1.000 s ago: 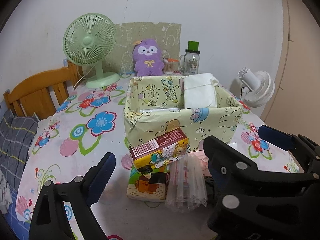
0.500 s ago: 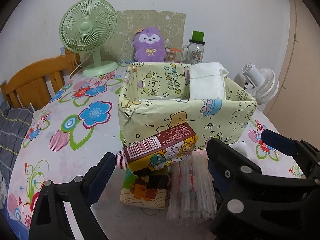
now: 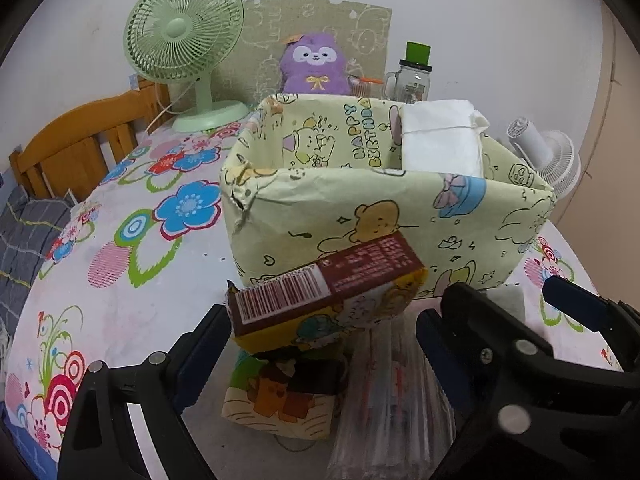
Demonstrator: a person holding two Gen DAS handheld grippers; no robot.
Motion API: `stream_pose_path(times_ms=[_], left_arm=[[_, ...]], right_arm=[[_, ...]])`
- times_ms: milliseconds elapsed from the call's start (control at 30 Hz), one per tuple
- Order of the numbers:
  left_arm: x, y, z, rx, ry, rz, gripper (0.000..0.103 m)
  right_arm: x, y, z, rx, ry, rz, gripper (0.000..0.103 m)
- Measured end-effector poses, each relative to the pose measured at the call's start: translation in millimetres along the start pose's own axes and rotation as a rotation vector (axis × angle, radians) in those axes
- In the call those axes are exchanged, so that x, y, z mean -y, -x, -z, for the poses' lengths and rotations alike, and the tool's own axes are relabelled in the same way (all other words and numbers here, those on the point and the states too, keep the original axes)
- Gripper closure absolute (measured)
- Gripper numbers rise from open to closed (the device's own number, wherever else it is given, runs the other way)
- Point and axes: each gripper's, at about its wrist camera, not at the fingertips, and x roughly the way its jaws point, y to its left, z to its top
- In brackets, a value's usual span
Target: Organize soft objects
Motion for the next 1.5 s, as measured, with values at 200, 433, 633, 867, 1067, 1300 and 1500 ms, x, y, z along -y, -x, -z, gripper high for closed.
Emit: stream_pose_path(times_ms=[200, 433, 633, 867, 1067, 1300, 1500], left_arm=[[0, -4, 1, -0.009, 0.0, 0.008, 0.025], [-1, -1, 1, 0.01, -0.006, 0.002, 0.029], [-3, 8, 1, 0.031, -0.012, -0.008, 0.03], [1, 20, 4, 0.057, -0.023, -0.011, 0.03], [4, 29, 5, 0.077, -0.033, -0.01, 0.03], [8, 31, 8, 0.073, -0.023, 0.012, 0.03], [16, 29, 7, 0.071, -0.031, 0.02, 0.03]], right_arm=[[4, -8, 0, -0.014, -0.012, 0.001, 0.009], [4, -10, -1, -0.015, -0.018, -0.003, 0.009], [5, -5, -1, -0.005, -0.025, -0.003, 0.009], [8, 8, 2, 0.017, -0.032, -0.011, 0.009], [10, 18, 5, 0.035, -0.039, -0.015, 0.009], [14, 23, 6, 0.03, -0.041, 0.004, 0.009], [34, 23, 6, 0.029, -0.083, 0.047, 0.009]])
